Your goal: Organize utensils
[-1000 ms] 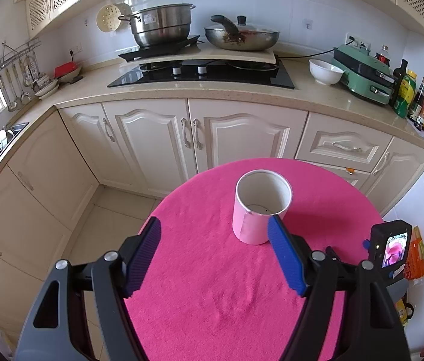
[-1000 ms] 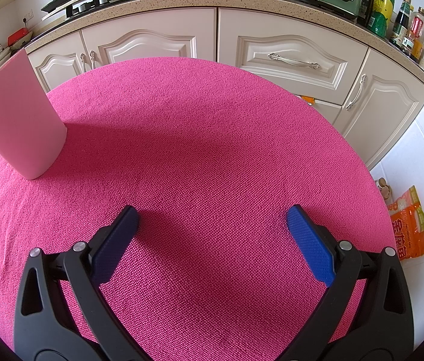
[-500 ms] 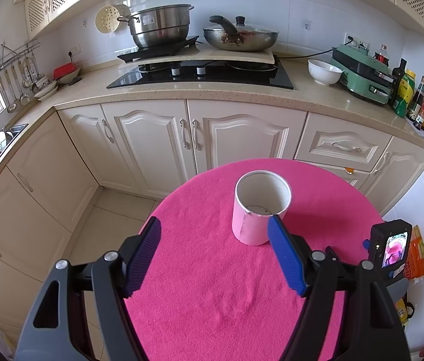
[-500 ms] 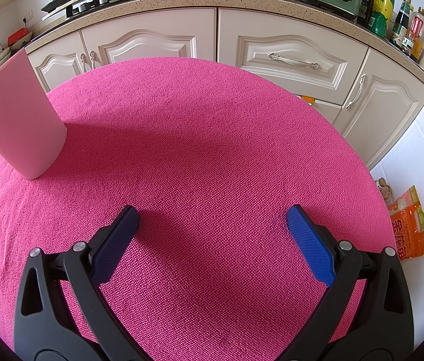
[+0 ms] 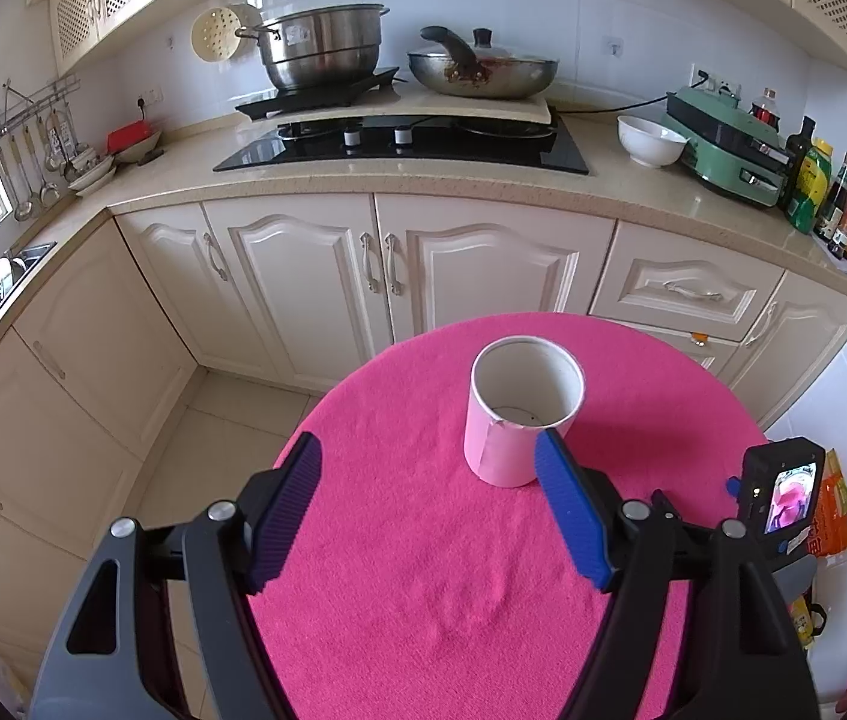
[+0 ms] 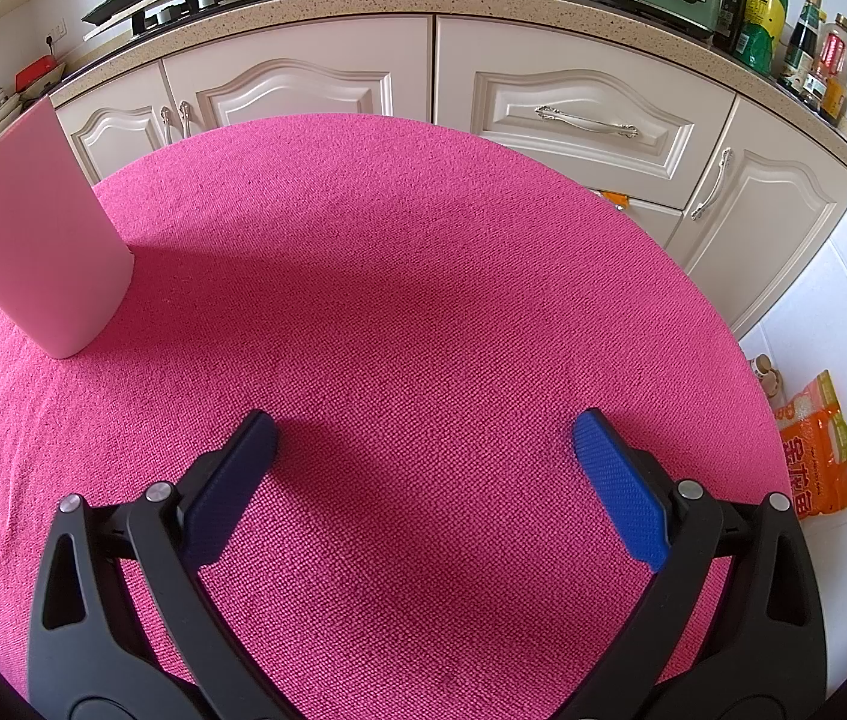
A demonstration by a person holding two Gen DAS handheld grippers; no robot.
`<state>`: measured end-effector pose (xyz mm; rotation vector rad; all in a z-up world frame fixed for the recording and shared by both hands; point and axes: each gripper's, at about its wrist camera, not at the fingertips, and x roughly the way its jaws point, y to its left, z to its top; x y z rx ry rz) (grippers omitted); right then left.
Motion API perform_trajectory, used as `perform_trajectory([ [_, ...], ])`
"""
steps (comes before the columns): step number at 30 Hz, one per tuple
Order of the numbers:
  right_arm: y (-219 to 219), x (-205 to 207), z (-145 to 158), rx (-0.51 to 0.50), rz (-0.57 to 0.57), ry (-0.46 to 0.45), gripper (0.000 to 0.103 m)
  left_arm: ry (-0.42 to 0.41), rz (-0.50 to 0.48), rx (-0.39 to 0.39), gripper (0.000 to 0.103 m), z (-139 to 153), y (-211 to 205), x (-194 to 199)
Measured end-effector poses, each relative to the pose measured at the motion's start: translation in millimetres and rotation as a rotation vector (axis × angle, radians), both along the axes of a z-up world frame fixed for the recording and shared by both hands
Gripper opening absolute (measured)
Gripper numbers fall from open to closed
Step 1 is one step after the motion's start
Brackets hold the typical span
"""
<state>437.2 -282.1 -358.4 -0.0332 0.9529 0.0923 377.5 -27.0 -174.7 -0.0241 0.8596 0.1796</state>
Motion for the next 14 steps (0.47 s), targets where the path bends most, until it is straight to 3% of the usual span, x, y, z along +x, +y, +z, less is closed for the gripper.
perform_trajectory([
  [14, -0.2, 0.0, -0.1, 0.0, 0.0, 0.0, 0.097, 0.034, 0.012, -0.013, 0.072, -5.5, 5.3, 4.4],
])
